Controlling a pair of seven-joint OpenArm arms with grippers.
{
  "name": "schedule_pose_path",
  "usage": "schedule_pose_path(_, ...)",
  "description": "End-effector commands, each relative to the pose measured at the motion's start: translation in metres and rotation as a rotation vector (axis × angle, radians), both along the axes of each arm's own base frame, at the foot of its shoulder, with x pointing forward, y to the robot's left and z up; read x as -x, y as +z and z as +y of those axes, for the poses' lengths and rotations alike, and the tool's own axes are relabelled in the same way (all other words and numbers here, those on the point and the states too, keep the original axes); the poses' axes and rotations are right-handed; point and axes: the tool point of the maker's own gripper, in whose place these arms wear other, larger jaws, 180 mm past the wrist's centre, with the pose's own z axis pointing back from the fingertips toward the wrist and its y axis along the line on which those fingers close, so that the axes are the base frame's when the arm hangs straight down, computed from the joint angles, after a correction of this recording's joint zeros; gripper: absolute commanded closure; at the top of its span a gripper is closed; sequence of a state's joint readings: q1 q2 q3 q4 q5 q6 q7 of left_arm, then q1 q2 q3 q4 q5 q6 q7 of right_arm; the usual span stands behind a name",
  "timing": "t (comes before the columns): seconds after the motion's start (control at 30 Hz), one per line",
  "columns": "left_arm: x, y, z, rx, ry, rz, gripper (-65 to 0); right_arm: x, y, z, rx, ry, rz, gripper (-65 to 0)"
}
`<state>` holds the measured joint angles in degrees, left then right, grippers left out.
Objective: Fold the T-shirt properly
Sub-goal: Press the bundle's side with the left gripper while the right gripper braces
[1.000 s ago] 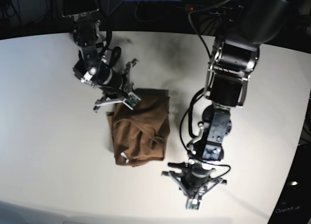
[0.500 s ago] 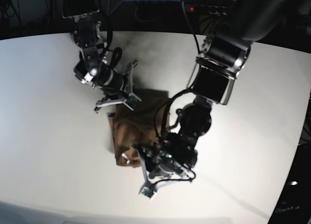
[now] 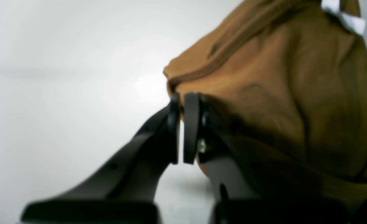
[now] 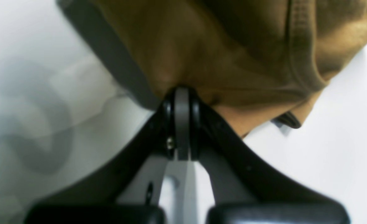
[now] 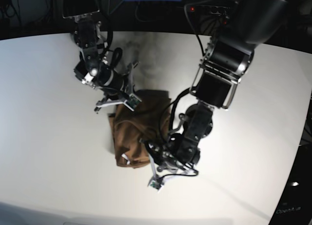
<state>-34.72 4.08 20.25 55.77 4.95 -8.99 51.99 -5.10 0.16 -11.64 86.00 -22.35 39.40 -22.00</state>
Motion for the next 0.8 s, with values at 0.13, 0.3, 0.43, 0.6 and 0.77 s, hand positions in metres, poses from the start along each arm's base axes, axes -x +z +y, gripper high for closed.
schedule_pose_path(0.13, -0.015, -0.007, -0.002, 0.011, 0.0, -0.015, -2.2, 0.003, -0.005, -0.006, 0.045, 0.005, 0.022, -0.3)
schedule_pose_path(0.3, -0.017, -0.021, -0.003, 0.04, -0.002, -0.04, -2.2, 0.003, -0.005, -0.006, 0.045, 0.005, 0.022, -0.3)
schedule_pose_path(0.43, -0.03, -0.007, -0.007, 0.074, -0.009, -0.111, -2.2, 0.003, -0.005, -0.006, 0.045, 0.005, 0.022, -0.3)
schedule_pose_path(0.6, -0.044, 0.011, -0.011, 0.107, -0.018, -0.189, -2.2, 0.004, -0.005, -0.006, 0.045, 0.007, 0.024, -0.3)
schedule_pose_path(0.77, -0.053, 0.008, -0.008, 0.109, -0.014, -0.196, -2.2, 0.005, -0.006, -0.006, 0.046, 0.007, 0.027, -0.3)
